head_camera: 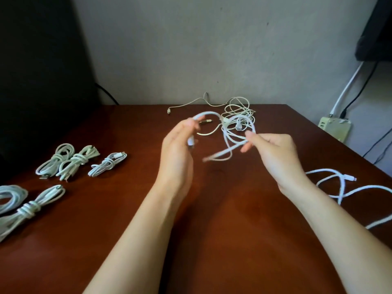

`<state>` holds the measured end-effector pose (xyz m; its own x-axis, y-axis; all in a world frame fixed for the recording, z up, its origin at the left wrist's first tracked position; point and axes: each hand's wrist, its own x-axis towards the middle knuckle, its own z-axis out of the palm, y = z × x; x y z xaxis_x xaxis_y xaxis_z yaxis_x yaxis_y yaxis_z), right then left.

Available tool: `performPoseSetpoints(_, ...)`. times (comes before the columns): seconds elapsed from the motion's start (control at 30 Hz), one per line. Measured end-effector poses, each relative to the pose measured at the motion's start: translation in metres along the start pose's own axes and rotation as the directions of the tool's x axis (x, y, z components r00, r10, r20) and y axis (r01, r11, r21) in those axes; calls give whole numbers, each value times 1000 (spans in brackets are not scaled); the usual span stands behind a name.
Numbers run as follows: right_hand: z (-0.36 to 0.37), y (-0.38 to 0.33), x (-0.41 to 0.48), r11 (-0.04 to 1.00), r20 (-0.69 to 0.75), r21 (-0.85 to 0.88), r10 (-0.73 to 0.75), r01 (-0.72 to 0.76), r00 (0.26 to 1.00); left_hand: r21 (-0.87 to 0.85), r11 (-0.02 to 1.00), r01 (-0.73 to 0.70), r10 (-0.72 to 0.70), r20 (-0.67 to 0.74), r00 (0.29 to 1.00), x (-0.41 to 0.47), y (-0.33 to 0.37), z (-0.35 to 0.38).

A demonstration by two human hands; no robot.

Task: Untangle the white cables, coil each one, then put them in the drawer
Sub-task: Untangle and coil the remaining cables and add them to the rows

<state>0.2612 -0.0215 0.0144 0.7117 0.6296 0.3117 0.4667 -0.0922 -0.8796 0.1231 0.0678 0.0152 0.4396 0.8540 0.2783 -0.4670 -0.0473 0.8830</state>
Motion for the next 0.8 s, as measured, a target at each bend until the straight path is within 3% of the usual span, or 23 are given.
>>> performPoseSetpoints(0.07,0,1,-1,980,-45,-188,-77,67,996,-225,969,98,-106,-23,994,3,7,-8)
performPoseSetpoints(0.13,-1,2,-1,958,-44,-271,-111,95,993,-407,902,141,-173,-44,984,8,12,-19)
performPoseSetpoints(0.23,-3,2,-1,913,-27,-390,-136,115,990,-525,838,150,-242,-110,964,13,12,-34)
performPoseSetpoints(0.4,-8,5,4,848,-47,-524,-123,80,991,-599,784,164,-298,-131,946,13,10,-43)
performPoseSetpoints(0.5,-11,7,6,817,-81,-574,-115,48,990,-614,771,170,-266,-68,962,12,13,-42)
performPoseSetpoints(0.6,-11,12,8,773,-26,-629,-126,82,992,-606,771,195,-225,27,974,9,16,-38)
performPoseSetpoints(0.67,-9,16,8,773,21,-603,-232,197,973,-587,779,220,-210,86,974,8,17,-35)
performPoseSetpoints(0.8,2,13,-2,708,133,-496,-510,502,850,-508,818,270,-217,162,963,5,18,-28)
